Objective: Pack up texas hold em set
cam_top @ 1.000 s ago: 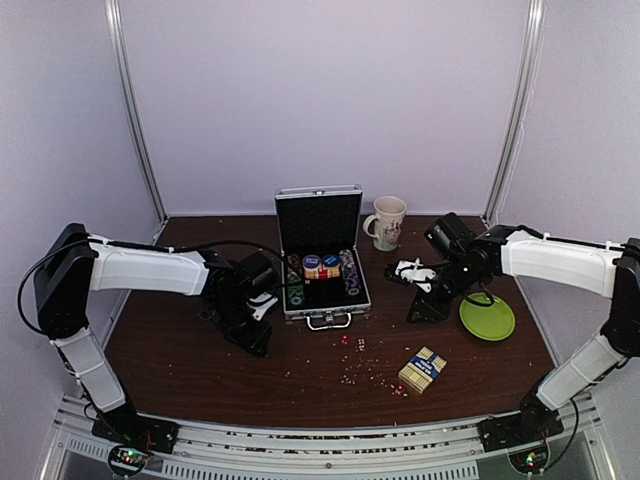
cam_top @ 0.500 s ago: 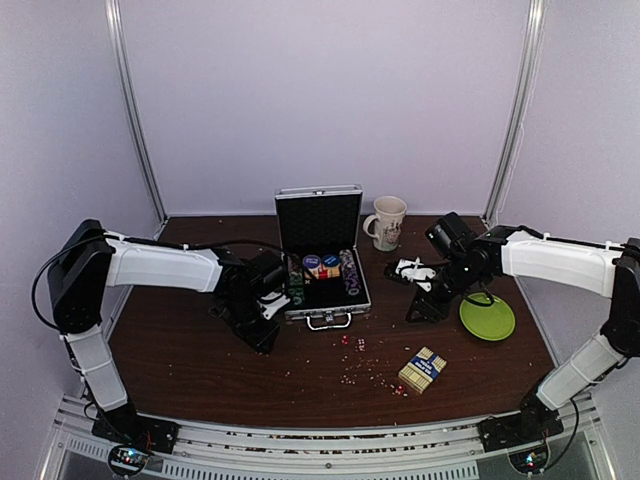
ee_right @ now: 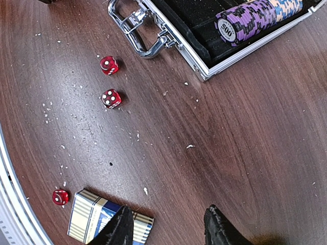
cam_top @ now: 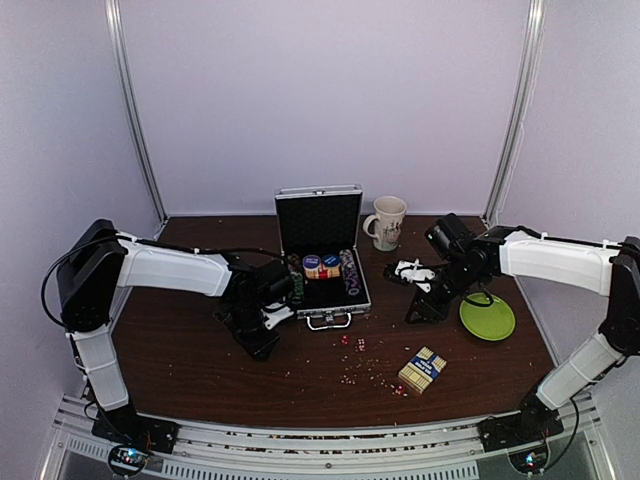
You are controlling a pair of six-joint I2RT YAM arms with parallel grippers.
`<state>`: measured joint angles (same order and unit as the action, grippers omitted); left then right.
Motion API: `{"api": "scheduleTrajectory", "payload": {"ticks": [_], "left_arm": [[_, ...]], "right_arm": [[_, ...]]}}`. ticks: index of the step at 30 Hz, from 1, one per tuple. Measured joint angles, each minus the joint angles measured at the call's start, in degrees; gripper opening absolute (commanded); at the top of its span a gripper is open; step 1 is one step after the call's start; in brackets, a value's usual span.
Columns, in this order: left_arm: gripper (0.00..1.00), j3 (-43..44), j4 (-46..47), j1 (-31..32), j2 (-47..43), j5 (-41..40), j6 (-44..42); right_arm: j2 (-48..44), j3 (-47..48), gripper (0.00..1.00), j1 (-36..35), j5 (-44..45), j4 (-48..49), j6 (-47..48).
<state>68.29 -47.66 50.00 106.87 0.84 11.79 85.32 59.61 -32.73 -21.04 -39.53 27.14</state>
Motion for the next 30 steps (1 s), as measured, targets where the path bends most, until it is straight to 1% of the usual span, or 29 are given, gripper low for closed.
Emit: {"api": "scheduleTrajectory", "payload": {"ticks": [2, 9, 14, 17, 20, 24, 26, 30], "left_arm": [[0.26, 0.0, -0.59, 0.0, -0.02, -0.2, -0.17], [0.15, 0.52, -1.7, 0.0, -0.02, -0.44, -0.15], [0.12, 3.13, -2.54, 0.0, -0.02, 0.07, 0.15], [0.12, 6.62, -3.54, 0.0, -0.13, 0.96, 0.55], [0.13, 11.17, -4.22, 0.0, -0.15, 1.09, 1.27], [0.13, 20.52, -4.74, 0.0, 1.01, -0.55, 3.34], [0.13, 27.47, -4.74, -0.07, 4.11, -1.53, 4.68], [0.14, 38.16, -3.5, -0.63, 12.28, -2.84, 6.84]], "right_arm": [[0.02, 0.0, 0.48, 0.0, -0.07, -0.02, 0.04], [0.2, 0.0, 0.48, 0.0, -0.26, -0.07, 0.15], [0.2, 0.0, 0.48, 0.0, -0.46, -0.09, 0.17], [0.2, 0.0, 0.48, 0.02, -0.55, -0.09, 0.17], [0.2, 0.0, 0.48, 0.11, -0.61, -0.09, 0.17], [0.2, 0.0, 0.48, 0.5, -0.63, -0.09, 0.17], [0.2, 0.0, 0.48, 0.63, -0.66, -0.09, 0.17], [0.2, 0.0, 0.48, 0.7, -0.85, -0.09, 0.17]]}}
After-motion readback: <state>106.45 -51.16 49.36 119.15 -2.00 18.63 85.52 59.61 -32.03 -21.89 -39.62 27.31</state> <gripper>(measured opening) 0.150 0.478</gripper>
